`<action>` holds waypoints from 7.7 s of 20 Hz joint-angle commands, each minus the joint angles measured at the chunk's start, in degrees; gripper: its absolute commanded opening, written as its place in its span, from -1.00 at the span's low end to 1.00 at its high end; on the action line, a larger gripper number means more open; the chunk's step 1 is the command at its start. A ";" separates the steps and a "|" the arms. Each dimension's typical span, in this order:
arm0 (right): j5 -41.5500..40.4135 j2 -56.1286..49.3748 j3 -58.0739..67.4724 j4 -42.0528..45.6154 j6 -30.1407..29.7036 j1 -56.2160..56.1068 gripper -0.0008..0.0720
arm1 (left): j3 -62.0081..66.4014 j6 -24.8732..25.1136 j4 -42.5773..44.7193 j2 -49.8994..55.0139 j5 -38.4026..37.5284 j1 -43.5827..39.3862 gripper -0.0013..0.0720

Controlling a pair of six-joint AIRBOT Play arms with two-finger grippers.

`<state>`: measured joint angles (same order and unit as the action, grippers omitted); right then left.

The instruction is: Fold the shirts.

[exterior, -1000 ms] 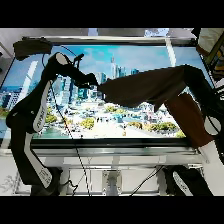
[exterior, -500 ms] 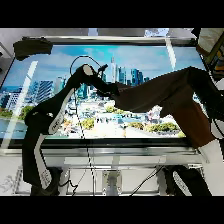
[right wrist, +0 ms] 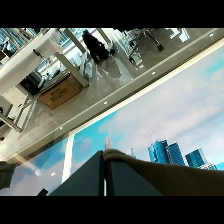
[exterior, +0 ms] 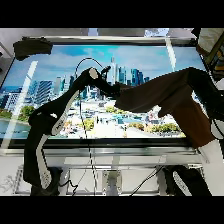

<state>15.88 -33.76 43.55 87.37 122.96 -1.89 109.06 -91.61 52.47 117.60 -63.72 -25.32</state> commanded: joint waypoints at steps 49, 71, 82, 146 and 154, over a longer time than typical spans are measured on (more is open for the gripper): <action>11.43 -24.50 7.76 -24.55 -34.32 0.15 -0.91 | 9.94 6.54 25.55 -6.34 30.42 6.43 1.00; 25.97 -38.97 9.03 -18.86 -47.28 18.27 0.20 | -4.85 3.10 34.97 -28.22 -27.45 7.41 0.54; 30.53 -38.97 9.03 -22.64 -49.57 18.10 0.20 | -57.77 -18.86 30.80 -49.81 -5.79 7.39 0.54; 30.08 -51.36 9.20 -42.14 -65.94 16.50 -0.91 | -74.71 -41.53 16.92 -51.39 29.94 7.43 -0.94; 36.30 -21.53 9.20 -31.28 -58.51 16.59 -0.91 | -74.71 -34.23 14.01 -75.30 40.28 7.45 -0.94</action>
<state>49.82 -66.65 52.69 52.12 60.62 14.66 34.28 -128.01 67.20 51.59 -29.45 -17.87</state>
